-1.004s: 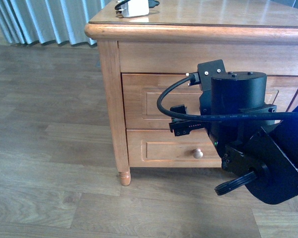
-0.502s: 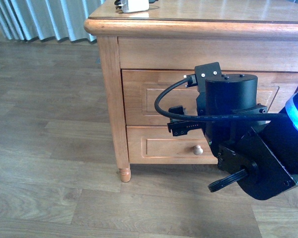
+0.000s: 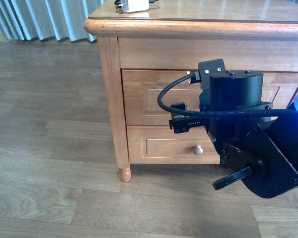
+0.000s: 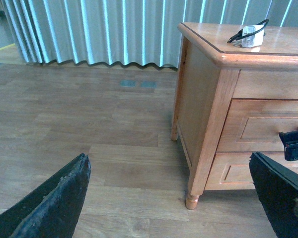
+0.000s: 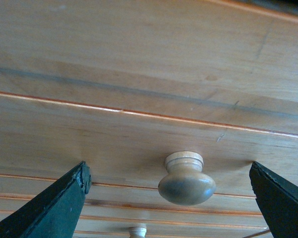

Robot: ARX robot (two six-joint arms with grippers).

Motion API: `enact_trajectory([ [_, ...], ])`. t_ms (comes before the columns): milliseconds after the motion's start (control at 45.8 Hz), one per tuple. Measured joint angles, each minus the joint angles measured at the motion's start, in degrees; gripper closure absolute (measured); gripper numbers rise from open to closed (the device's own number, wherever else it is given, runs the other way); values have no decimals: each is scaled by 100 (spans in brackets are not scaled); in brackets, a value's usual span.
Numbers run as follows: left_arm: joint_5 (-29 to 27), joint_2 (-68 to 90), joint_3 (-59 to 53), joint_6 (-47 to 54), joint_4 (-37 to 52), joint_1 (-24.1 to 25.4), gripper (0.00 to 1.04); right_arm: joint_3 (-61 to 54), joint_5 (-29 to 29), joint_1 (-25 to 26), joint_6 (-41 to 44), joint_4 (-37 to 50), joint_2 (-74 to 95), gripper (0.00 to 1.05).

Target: Put charger into drawer

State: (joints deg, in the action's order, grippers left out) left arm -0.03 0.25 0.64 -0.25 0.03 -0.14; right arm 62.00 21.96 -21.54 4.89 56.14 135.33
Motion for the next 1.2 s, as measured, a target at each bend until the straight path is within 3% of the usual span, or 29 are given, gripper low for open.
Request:
enact_trajectory([
  [327,2,0,0,0,0,0,6,-17,2,11,15,17,-24,9],
  [480,2,0,0,0,0,0,6,-26,2,13,26,17,-39,26],
  [742,0,0,0,0,0,0,6,-46,2,15,24,35,-61,34],
  [1069,0,0,0,0,0,0,6,-79,35,17,46,66,-79,77],
  [1200,0,0,0,0,0,0,6,-92,46,20,44,72,-87,81],
])
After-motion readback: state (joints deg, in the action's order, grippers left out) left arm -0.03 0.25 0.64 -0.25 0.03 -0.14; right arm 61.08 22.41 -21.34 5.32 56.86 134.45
